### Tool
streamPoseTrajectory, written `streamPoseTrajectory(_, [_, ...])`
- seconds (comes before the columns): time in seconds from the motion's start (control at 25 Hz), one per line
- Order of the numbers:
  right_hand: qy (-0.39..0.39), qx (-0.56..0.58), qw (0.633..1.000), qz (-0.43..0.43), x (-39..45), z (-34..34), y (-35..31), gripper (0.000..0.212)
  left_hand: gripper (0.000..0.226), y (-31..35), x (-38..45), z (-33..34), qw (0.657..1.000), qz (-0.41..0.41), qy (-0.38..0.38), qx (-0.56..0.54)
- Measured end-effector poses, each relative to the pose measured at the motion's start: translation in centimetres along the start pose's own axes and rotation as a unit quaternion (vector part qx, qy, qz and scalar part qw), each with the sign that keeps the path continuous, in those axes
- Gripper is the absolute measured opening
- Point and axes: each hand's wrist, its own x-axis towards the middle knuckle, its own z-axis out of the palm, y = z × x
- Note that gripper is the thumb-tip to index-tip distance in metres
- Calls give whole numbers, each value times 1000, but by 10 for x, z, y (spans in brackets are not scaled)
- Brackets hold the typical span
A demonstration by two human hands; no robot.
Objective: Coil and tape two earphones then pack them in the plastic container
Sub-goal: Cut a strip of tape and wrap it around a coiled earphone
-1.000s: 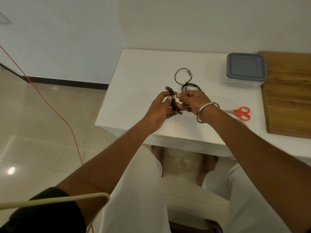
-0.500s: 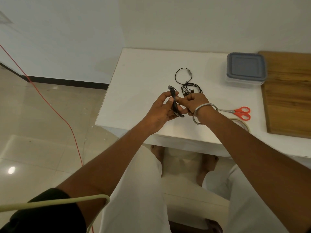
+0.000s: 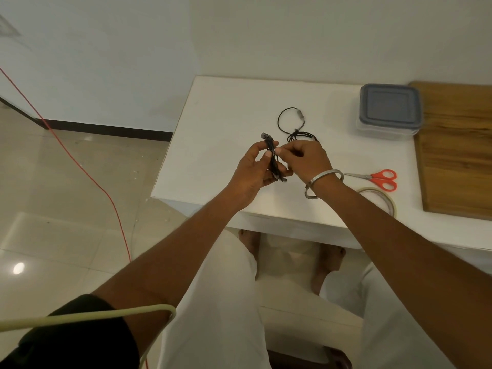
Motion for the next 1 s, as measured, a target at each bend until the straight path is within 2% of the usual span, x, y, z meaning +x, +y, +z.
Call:
streamPoseTrajectory(0.16, [-38,29,999,19,0,-2,-3,15,27,-2,2,-1,999,16,-7,29])
streamPoseTrajectory(0.32, [-128,134,980,67,2,-6,0,12,31,0,3,-3,998,27,-22,49])
streamPoseTrajectory(0.52, [-161,186,963,107,4,-5,3,16,30,2,-2,-3,999,-7,-48,-14])
streamPoseTrajectory(0.6, [-159,173,967,103,2,-5,2,17,31,1,-2,-4,997,-37,-40,-48])
streamPoseTrajectory(0.72, [-121,77,987,68,-2,-7,-2,15,28,-1,-1,-5,995,-61,14,-81])
streamPoseTrajectory(1.0, [-11,-54,998,-13,2,3,2,4,18,-3,0,-5,991,-75,83,-73])
